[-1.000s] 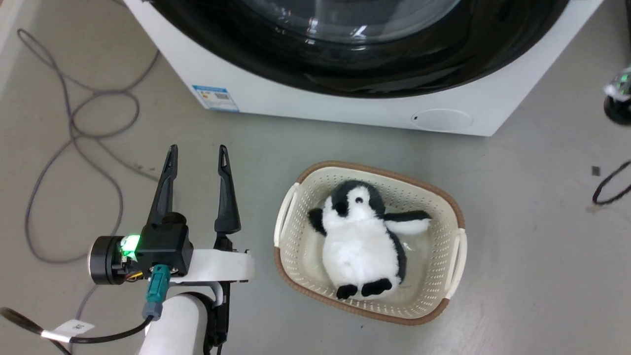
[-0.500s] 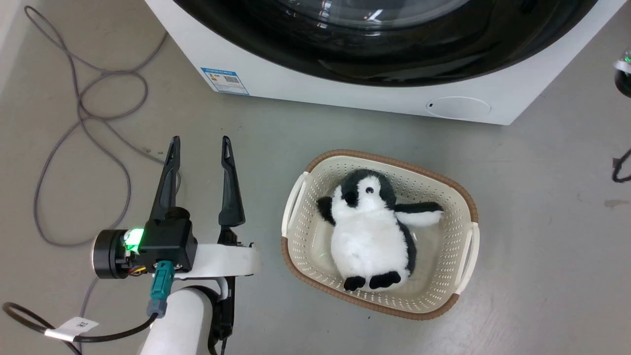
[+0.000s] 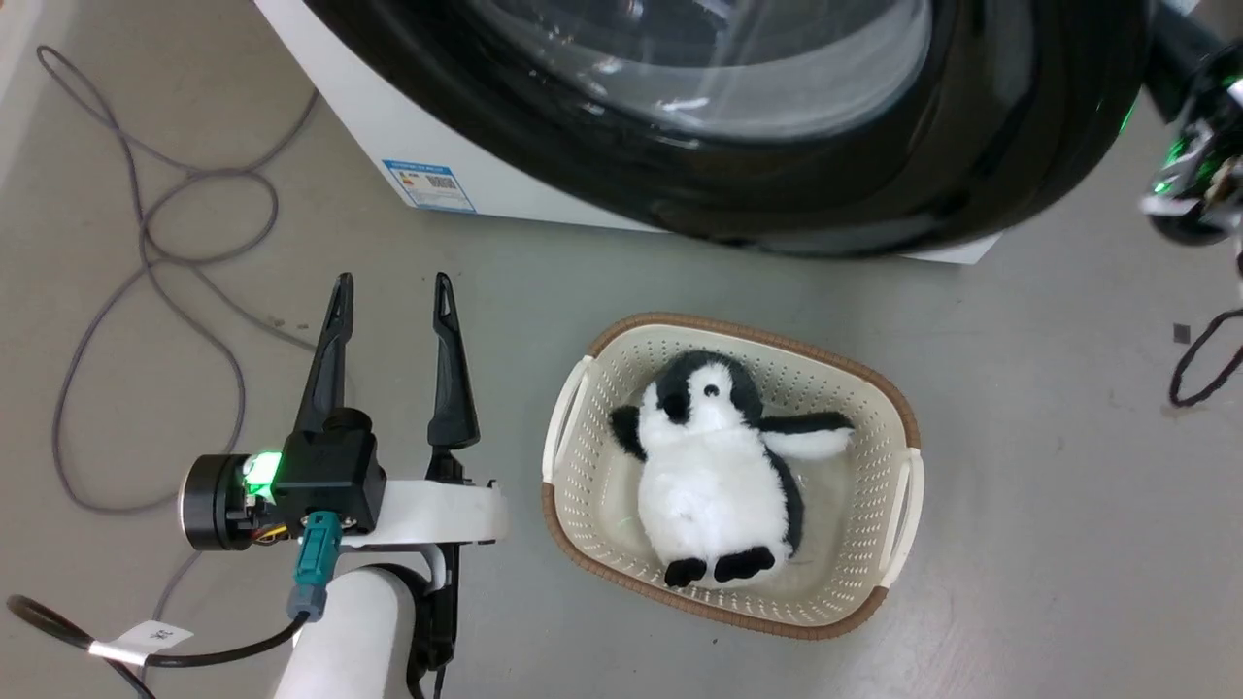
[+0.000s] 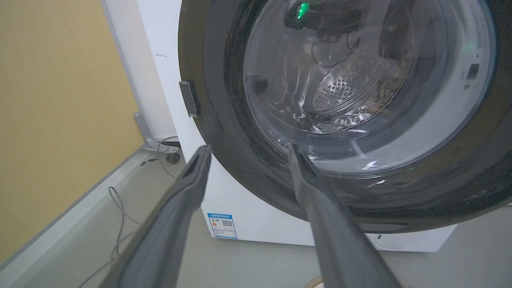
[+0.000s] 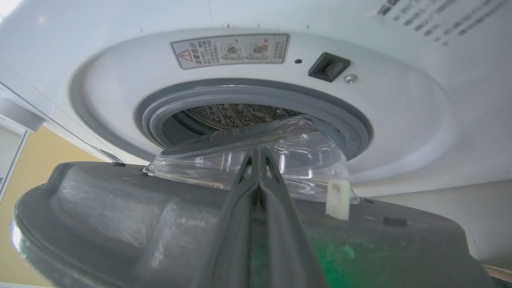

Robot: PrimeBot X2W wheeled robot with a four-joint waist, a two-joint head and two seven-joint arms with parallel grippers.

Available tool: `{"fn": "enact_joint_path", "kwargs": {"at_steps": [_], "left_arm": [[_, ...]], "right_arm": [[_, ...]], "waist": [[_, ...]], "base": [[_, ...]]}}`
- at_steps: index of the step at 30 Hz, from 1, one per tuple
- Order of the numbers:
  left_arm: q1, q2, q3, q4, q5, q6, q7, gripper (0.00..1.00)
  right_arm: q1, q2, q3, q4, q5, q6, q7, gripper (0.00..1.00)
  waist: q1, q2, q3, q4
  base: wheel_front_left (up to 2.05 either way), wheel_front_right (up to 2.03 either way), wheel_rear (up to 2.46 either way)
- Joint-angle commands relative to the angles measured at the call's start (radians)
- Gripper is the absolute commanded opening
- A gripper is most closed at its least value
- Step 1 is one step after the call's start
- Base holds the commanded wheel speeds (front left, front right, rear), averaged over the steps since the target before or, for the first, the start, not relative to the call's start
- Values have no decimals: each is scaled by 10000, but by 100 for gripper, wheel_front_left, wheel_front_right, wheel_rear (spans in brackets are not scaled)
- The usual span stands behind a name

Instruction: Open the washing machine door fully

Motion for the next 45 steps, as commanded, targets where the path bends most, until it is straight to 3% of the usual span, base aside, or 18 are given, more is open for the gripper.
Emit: {"fn": "enact_joint_path", "kwargs": {"at_steps": [1, 13, 28, 45], "left_arm": [[-36, 7, 31, 56, 14, -21, -55, 100], [570, 16, 334, 304, 143, -215, -55, 100], [1246, 25, 472, 657, 204, -449, -55, 100], [1871, 52, 557, 934, 219, -613, -55, 100]], "right_arm": [[311, 184, 173, -187, -19, 12, 216, 0], [2675, 360, 1016, -2150, 261, 12, 1476, 0], [5167, 990, 1863, -4260, 592, 12, 2205, 0], [6883, 1758, 3134, -5381, 487, 12, 2599, 0]], "waist": [[-1, 0, -113, -22], [-1, 0, -1114, -298], [-1, 0, -2185, -364], [-1, 0, -2998, -492]], "base": [[0, 0, 0], [0, 0, 0], [0, 0, 0], [0, 0, 0]]}}
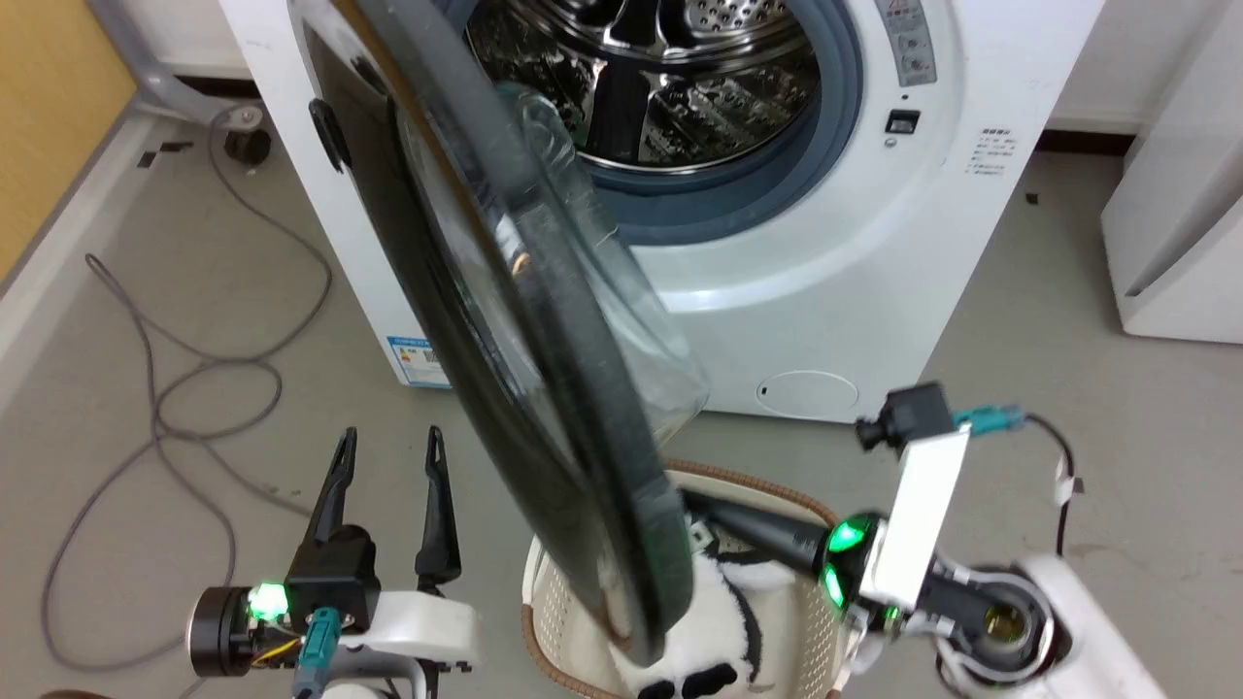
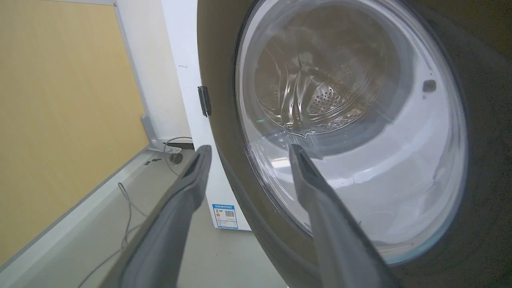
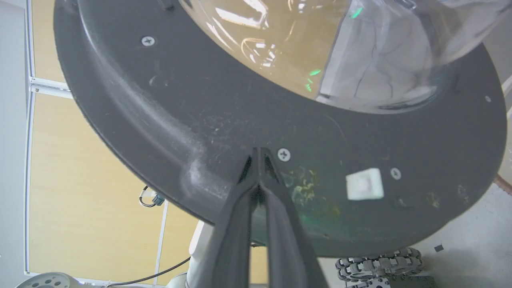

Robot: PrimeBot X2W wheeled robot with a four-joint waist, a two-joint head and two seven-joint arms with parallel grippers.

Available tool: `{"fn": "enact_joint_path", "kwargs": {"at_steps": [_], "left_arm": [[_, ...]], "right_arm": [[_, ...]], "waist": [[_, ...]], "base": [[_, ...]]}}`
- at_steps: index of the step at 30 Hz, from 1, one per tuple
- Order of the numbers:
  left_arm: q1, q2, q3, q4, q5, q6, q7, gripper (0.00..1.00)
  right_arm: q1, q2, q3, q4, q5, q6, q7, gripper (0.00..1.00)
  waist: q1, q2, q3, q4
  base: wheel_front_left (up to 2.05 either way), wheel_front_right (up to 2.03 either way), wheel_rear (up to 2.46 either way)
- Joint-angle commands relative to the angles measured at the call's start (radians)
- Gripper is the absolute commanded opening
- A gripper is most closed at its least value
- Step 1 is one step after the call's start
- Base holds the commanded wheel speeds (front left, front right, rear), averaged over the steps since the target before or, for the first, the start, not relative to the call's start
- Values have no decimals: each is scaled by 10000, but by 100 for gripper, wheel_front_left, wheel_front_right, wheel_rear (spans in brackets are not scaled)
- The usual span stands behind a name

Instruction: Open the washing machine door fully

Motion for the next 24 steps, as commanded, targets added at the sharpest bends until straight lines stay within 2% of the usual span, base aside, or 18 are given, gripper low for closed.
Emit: {"fn": "enact_joint_path", "kwargs": {"at_steps": [1, 6, 12, 13, 14, 15, 16, 22, 24], "left_arm": [[108, 40, 30, 17, 82, -66, -55, 100], [388, 71, 110, 99, 73, -108, -55, 100], [654, 107, 209, 199, 57, -149, -55, 100], [654, 107, 209, 199, 57, -149, -55, 100], [678, 110, 232, 211, 54, -168, -55, 100], [678, 110, 232, 211, 54, -168, -55, 100], [683, 114, 245, 213, 52, -180, -55, 100], [713, 119, 292, 194, 75, -222, -55, 100], [748, 123, 315, 182, 79, -223, -55, 100]], "right_arm": [[194, 63, 56, -88, -11, 12, -6, 0], [815, 115, -100, -529, -152, 12, -630, 0], [1190, 10, -746, -1189, -1065, 12, -2688, 0], [1190, 10, -746, -1189, -1065, 12, -2688, 0], [1247, -144, -854, -1450, -1644, 12, -3636, 0], [1247, -144, -854, -1450, -1644, 12, -3636, 0], [1266, -245, -845, -1571, -1980, 12, -4147, 0], [1411, -957, -630, -1745, -4106, 12, -7884, 0], [1408, -1375, -472, -1570, -5225, 12, -9082, 0]], "waist": [[1, 0, -49, -27], [1, 0, -405, -188], [1, 0, -820, -386], [1, 0, -820, -386], [1, 0, -894, -433], [1, 0, -894, -433], [1, 0, -924, -452], [1, 0, -1086, -517], [1, 0, -1132, -541]], "base": [[0, 0, 0], [0, 0, 0], [0, 0, 0], [0, 0, 0], [0, 0, 0], [0, 0, 0], [0, 0, 0], [0, 0, 0], [0, 0, 0]]}}
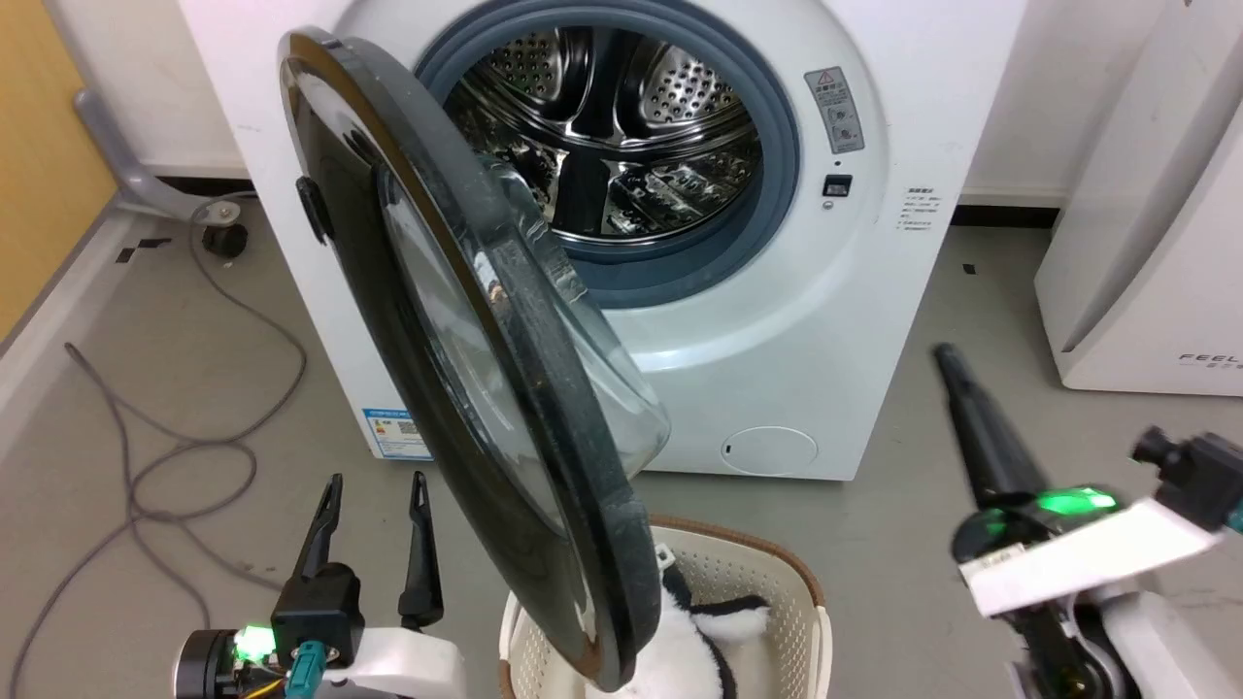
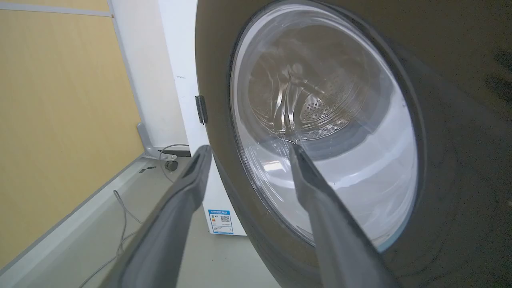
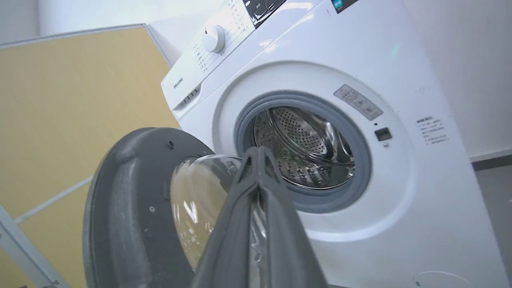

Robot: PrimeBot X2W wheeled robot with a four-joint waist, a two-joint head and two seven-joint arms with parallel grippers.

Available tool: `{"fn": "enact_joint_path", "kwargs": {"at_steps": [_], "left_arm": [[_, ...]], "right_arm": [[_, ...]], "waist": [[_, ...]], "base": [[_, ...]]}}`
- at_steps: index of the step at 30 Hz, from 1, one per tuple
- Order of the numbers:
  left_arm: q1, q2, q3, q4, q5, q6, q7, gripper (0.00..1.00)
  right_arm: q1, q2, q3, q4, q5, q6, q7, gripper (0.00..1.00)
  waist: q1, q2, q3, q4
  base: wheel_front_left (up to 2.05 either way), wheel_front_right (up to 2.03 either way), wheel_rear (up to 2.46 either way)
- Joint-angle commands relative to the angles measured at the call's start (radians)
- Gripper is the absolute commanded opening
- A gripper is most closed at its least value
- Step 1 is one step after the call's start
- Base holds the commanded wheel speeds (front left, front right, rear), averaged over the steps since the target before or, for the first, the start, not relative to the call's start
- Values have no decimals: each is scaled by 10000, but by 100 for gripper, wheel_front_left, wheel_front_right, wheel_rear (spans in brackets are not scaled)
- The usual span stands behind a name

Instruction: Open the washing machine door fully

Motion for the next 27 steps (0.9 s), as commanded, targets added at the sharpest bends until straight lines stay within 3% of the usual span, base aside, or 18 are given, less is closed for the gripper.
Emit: {"fn": "enact_joint_path", "kwargs": {"at_steps": [1, 3, 4, 5, 7, 11, 16, 27], "left_arm": [[163, 56, 39, -20, 81, -18, -55, 100], [208, 59, 67, -39, 84, -12, -55, 100], [251, 60, 90, -73, 92, -2, -55, 100], [251, 60, 90, -73, 92, -2, -55, 100], [280, 60, 107, -105, 100, 6, -55, 100], [298, 64, 131, -125, 108, 4, -55, 100], [281, 65, 145, -127, 108, -9, -55, 100], [296, 48, 165, -86, 88, -20, -55, 100]], "right_arm": [[196, -189, -8, 116, -457, 10, -171, 0], [246, -246, -232, 337, -1702, 10, -422, 0], [319, -41, -953, 185, -3225, 10, -456, 0], [319, -41, -953, 185, -3225, 10, -456, 0], [583, 262, -1612, -166, -4916, 10, -461, 0], [1309, 1051, -2519, -584, -6845, 10, -464, 0], [2144, 1605, -3118, -644, -8026, 10, -465, 0], [3239, 2144, -3267, -174, -8862, 10, -466, 0]], "waist": [[1, 0, -21, -18], [1, 0, -54, -54], [1, 0, -68, -90], [1, 0, -68, -90], [1, 0, -75, -114], [1, 0, -87, -136], [1, 0, -109, -129], [1, 0, -131, -149]], "base": [[0, 0, 0], [0, 0, 0], [0, 0, 0], [0, 0, 0], [0, 0, 0], [0, 0, 0], [0, 0, 0], [0, 0, 0]]}}
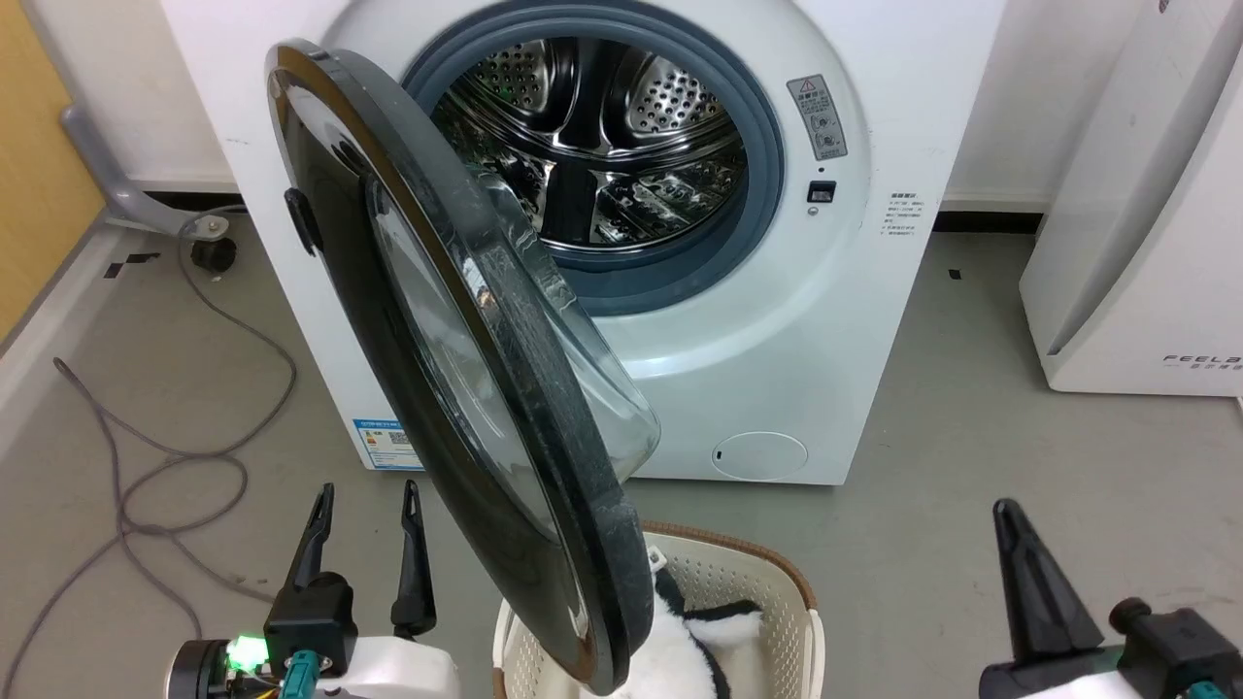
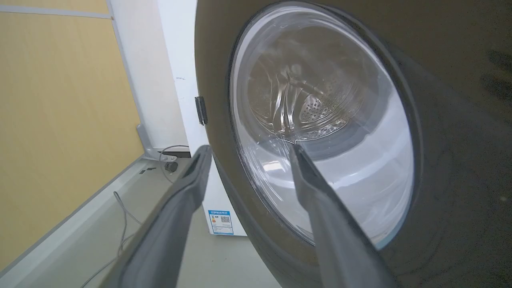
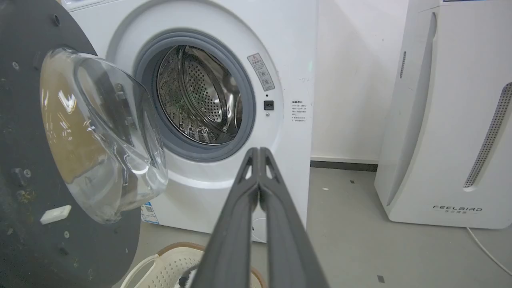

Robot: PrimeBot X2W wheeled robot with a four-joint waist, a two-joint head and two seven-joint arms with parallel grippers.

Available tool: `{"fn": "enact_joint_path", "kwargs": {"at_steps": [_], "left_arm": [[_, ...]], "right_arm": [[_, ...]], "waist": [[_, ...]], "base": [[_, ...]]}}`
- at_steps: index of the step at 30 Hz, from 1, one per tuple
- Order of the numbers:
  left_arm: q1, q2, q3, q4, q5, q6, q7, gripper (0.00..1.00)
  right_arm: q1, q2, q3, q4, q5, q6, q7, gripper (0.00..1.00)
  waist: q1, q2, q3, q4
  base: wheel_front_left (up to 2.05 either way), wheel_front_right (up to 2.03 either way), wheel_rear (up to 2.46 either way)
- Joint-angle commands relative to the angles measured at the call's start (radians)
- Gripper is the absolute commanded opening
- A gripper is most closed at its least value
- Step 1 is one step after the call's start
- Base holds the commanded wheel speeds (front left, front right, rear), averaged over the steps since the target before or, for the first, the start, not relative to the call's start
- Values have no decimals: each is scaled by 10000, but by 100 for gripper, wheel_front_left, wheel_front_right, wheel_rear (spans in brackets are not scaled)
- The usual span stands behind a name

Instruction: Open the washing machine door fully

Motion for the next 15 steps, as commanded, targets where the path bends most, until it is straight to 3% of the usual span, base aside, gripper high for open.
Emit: {"fn": "enact_joint_path", "kwargs": {"at_steps": [1, 2, 3, 4, 10, 11, 12, 13, 15], "left_arm": [[103, 37, 21, 19, 31, -11, -55, 100], [103, 36, 22, 27, 33, -12, -55, 100], [104, 35, 23, 31, 35, -13, -55, 100], [106, 34, 23, 33, 39, -12, -55, 100], [37, 35, 109, -127, 10, -2, -55, 100], [7, 46, 148, -217, 8, 7, -55, 49], [-36, 56, 200, -348, 9, 29, -55, 19], [-67, 67, 233, -465, 7, 28, -55, 0], [-169, 89, 294, -768, 10, 21, -55, 0]], "right_arm": [[140, 73, 6, 51, -91, 8, -41, 0], [166, 100, 20, 128, -90, 8, -41, 31], [164, 122, 25, 172, -102, 8, -41, 88], [149, 141, 17, 178, -127, 8, -41, 100], [135, 220, -52, 139, -291, 8, -41, 100], [137, 229, -64, 119, -324, 8, -41, 100], [139, 236, -83, 96, -352, 8, -41, 100], [141, 244, -109, 71, -376, 8, -41, 100], [152, 256, -167, 18, -413, 8, -41, 100]], "waist": [[0, 0, 2, -6], [0, 0, 3, -10], [0, 0, 4, -15], [0, 0, 3, -17], [0, 0, 1, 13], [0, 0, -1, 21], [0, 0, -2, 29], [0, 0, -7, 36], [0, 0, -14, 58]], "base": [[0, 0, 0], [0, 0, 0], [0, 0, 0], [0, 0, 0], [0, 0, 0], [0, 0, 0], [0, 0, 0], [0, 0, 0], [0, 0, 0]]}}
